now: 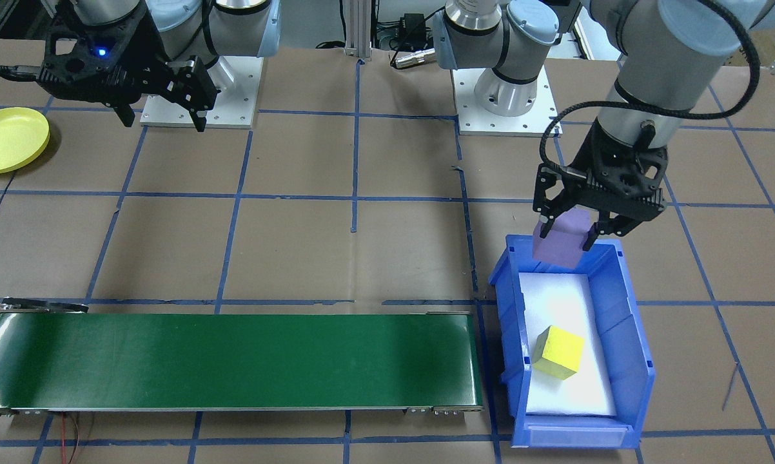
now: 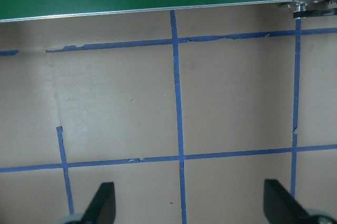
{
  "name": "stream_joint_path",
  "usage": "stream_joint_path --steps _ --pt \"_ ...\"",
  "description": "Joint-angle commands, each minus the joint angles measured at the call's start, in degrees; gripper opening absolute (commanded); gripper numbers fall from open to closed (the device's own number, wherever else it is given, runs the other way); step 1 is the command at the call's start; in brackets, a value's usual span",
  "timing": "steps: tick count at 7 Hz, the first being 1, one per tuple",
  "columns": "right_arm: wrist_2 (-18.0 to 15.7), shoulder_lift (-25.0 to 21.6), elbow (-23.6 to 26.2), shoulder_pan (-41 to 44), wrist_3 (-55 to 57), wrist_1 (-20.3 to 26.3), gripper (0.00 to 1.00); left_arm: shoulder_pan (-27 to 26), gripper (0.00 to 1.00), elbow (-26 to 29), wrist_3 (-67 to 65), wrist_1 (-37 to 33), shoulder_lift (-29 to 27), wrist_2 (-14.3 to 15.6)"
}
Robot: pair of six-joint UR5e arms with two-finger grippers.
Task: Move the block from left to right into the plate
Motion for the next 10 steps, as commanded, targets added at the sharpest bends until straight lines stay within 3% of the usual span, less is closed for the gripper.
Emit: stream_joint_path --steps 1,4,8,10 --pt "-0.02 0.04 0.00 0.00 0.00 0.01 1.00 -6.22 0.29 0.26 -9.11 5.50 -3.03 -3.48" --pt "-0.02 0.04 0.09 0.00 -0.09 0.02 1.00 -16.25 0.30 0.17 -18.19 16.75 -10.59 -3.24" --pt "-0.02 0.04 0.09 0.00 -0.09 0.02 1.00 -17.33 0.30 -0.62 -18.12 27.55 -18.41 -3.23" --pt "-0.02 0.04 0.00 0.00 0.00 0.02 1.00 -17.24 0.30 0.44 -17.68 29.69 -21.94 -1.75"
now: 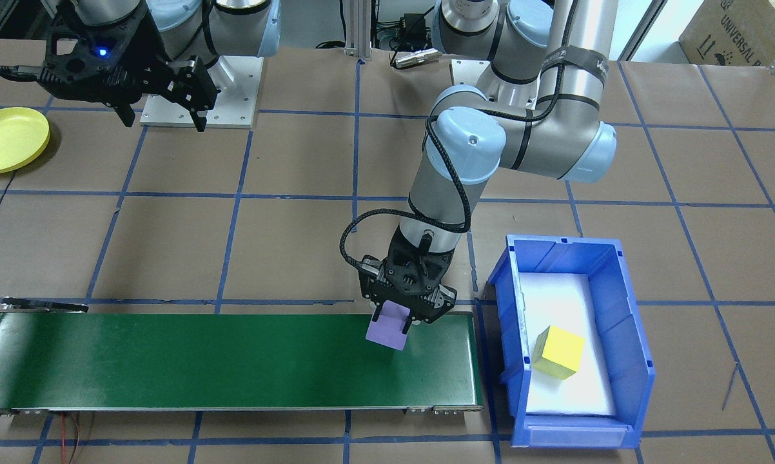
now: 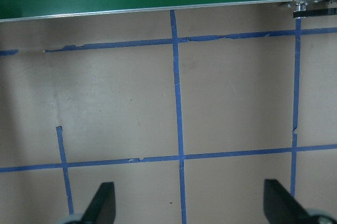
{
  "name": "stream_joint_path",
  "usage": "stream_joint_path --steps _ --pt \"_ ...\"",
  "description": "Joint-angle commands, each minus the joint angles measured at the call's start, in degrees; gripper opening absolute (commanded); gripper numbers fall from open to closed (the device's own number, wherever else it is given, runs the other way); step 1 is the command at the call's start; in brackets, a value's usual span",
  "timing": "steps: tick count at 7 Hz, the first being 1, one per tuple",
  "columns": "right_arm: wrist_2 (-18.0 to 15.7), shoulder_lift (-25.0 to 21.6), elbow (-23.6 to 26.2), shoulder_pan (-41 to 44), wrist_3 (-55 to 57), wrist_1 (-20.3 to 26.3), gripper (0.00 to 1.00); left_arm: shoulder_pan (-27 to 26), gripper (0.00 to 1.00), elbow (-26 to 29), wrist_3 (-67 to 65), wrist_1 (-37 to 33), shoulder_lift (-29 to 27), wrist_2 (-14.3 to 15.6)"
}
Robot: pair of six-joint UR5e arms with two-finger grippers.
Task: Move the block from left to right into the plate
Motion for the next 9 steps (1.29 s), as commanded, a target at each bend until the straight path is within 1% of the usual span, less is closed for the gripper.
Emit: stream_joint_path --steps 1,2,4,5,6,7,8,9 --pt "0.00 0.00 -0.03 0.00 0.02 0.00 1.00 0.02 0.40 0.41 0.58 1.19 -2.24 4.76" --pt "0.00 0.00 -0.03 0.00 0.02 0.00 1.00 0.19 0.99 0.50 1.11 0.92 -1.45 5.92" --pt "0.00 0.00 -0.03 0.00 0.02 0.00 1.00 1.85 1.00 0.33 1.02 -0.47 1.61 6.03" --pt "0.00 0.00 -0.03 0.00 0.02 0.00 1.00 3.60 1.00 0.50 1.02 -4.31 4.07 5.94" --pt "0.00 0.00 0.05 0.00 0.02 0.00 1.00 4.66 1.00 0.50 1.02 -5.92 5.13 5.94" --pt "0.00 0.00 0.05 0.00 0.02 0.00 1.00 5.98 1.00 0.76 1.20 -5.93 5.58 5.68" --pt "0.00 0.00 0.05 0.00 0.02 0.00 1.00 10.52 1.00 1.29 4.85 -6.37 6.28 5.06" --pt "0.00 0.00 -0.03 0.00 0.02 0.00 1.00 15.35 1.00 1.21 11.76 -6.89 6.20 4.88"
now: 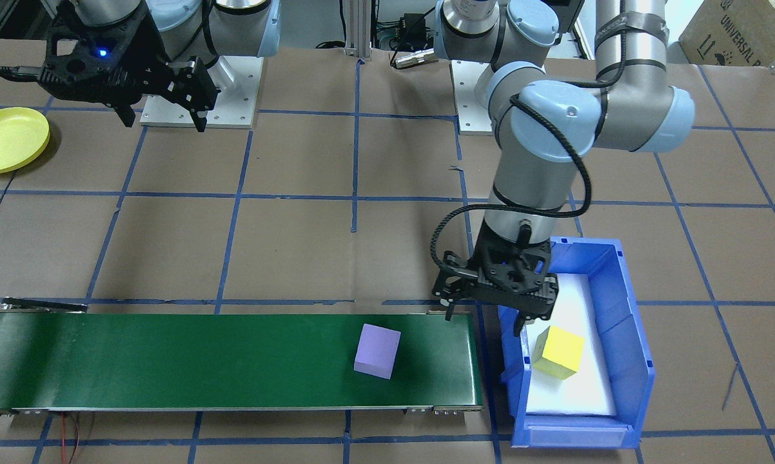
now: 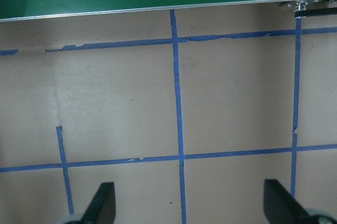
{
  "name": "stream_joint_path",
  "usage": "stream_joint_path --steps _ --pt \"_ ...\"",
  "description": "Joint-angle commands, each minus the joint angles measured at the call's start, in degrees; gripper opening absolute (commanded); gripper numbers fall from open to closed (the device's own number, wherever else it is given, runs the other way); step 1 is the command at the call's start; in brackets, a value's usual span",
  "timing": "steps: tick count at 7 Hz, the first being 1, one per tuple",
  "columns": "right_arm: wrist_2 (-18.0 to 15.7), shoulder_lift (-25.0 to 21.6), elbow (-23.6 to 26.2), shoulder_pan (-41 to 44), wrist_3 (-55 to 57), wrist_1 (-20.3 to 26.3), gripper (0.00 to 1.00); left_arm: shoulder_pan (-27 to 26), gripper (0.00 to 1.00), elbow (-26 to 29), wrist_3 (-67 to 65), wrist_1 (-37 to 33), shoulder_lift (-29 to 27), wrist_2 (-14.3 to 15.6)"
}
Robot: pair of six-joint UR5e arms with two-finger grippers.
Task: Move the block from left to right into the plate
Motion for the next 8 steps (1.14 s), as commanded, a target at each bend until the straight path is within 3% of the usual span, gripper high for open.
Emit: stream_joint_path --steps 1,4,8 --pt "0.00 0.00 -0.07 0.00 0.00 0.00 1.00 8.41 1.00 -0.30 9.51 -1.00 -0.69 -1.58" --pt "0.00 -0.09 0.02 0.00 -0.09 0.09 1.00 10.20 1.00 -0.05 16.21 -0.74 -5.95 -1.59" --pt "-0.09 0.00 0.02 -0.09 0.00 0.09 1.00 13.98 1.00 -0.13 22.81 -0.38 -8.51 -1.68"
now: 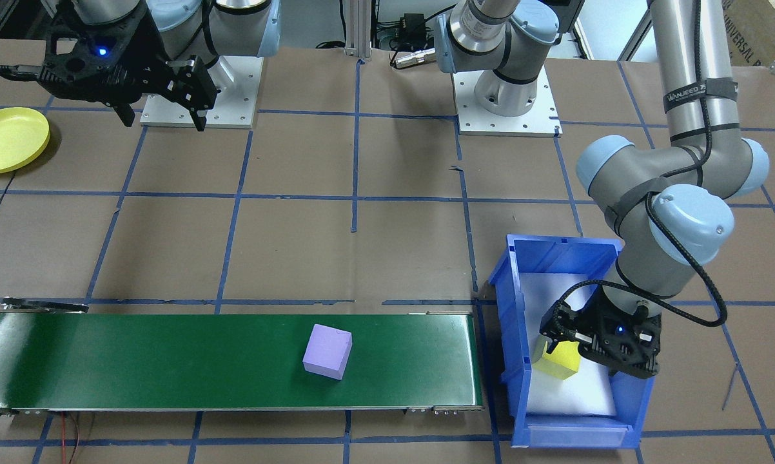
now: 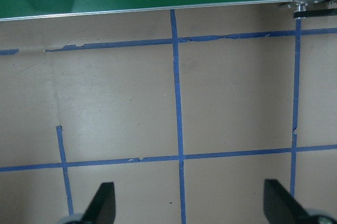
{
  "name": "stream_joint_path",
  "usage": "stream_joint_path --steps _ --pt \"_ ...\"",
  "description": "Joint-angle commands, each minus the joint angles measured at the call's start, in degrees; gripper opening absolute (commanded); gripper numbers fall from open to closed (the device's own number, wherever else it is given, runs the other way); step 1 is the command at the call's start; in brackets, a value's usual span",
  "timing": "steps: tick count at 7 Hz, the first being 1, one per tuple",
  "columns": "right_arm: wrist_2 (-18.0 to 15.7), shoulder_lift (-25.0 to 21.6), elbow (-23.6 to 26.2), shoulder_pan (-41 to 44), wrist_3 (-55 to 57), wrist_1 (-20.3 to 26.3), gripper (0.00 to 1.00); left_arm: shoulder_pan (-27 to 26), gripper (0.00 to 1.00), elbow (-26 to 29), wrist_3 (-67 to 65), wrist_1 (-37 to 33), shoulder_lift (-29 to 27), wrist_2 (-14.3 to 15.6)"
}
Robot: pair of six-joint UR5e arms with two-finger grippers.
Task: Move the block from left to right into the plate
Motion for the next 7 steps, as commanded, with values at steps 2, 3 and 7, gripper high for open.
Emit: stream_joint_path --steps 2,3,7 --pt "-0.15 0.07 0.03 -0.07 0.25 0.07 1.00 0.97 1.00 -0.95 0.95 -0.03 -2.12 -0.48" --pt "-0.33 0.07 -0.06 -0.16 0.25 0.07 1.00 1.06 1.00 -1.13 0.86 -0.29 -2.22 -0.48" --pt "-0.33 0.07 -0.06 -0.16 0.07 0.25 1.00 0.97 1.00 -0.43 0.69 -0.82 -1.08 -0.30"
